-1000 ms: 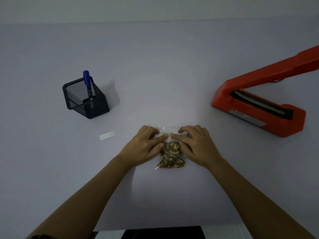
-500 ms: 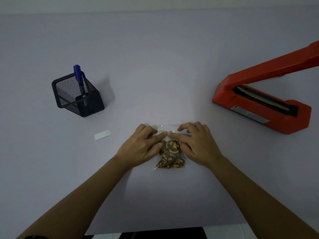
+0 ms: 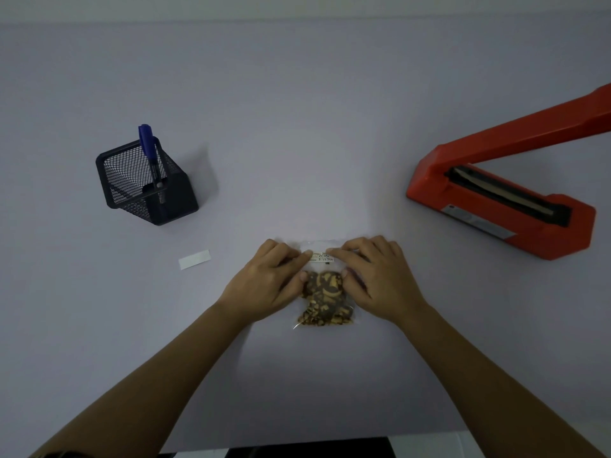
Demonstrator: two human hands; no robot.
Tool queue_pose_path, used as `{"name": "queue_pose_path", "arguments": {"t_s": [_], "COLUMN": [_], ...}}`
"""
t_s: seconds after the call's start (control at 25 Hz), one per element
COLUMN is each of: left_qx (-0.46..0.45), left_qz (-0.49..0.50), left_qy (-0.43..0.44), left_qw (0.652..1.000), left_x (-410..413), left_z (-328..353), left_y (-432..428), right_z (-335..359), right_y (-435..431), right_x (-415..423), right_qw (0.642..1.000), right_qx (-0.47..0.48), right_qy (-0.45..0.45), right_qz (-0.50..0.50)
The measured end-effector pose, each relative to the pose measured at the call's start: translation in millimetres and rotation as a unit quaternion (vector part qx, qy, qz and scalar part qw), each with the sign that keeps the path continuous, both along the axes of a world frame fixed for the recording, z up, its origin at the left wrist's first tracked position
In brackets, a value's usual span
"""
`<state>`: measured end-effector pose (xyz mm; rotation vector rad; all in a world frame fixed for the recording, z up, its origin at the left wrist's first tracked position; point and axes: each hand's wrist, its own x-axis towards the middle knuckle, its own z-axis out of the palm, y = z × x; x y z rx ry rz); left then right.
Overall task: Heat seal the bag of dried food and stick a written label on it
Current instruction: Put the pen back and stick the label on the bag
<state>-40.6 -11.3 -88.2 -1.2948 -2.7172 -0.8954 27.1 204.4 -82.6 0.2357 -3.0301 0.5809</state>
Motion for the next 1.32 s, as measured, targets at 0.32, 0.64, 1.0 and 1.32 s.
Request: {"name": "queue_pose_path", "arguments": {"t_s": [0.32,0.64,1.0,1.32], "left_qx": [-0.014,0.004,-0.02,-0.07], "left_qz": [0.0,0.014,0.02,-0.002], "left_qy": [0.01,0.008,0.023,0.006], "left_qw": [1.0,1.0,0.999,0.998], "left_x": [1.1,1.3,3.1,2.3], "left_z": [-0.7,-2.2,-8.1,-3.2], "left_y": [1.2,-0.1,-1.0,-2.1], "right_z": [1.4,1.2,-0.2,1.0], "right_y": [0.2,-0.1,-1.2,1.8], "right_x": [0.8,1.0,2.3,0.6], "right_qw": [1.0,1.0,0.999,1.0], "right_qx": [0.003,-0.002,-0.016,0.009], "right_qy": [0.008,0.021,0.032,0.01], "right_qz": [0.012,-0.005,-0.029,0.008]}}
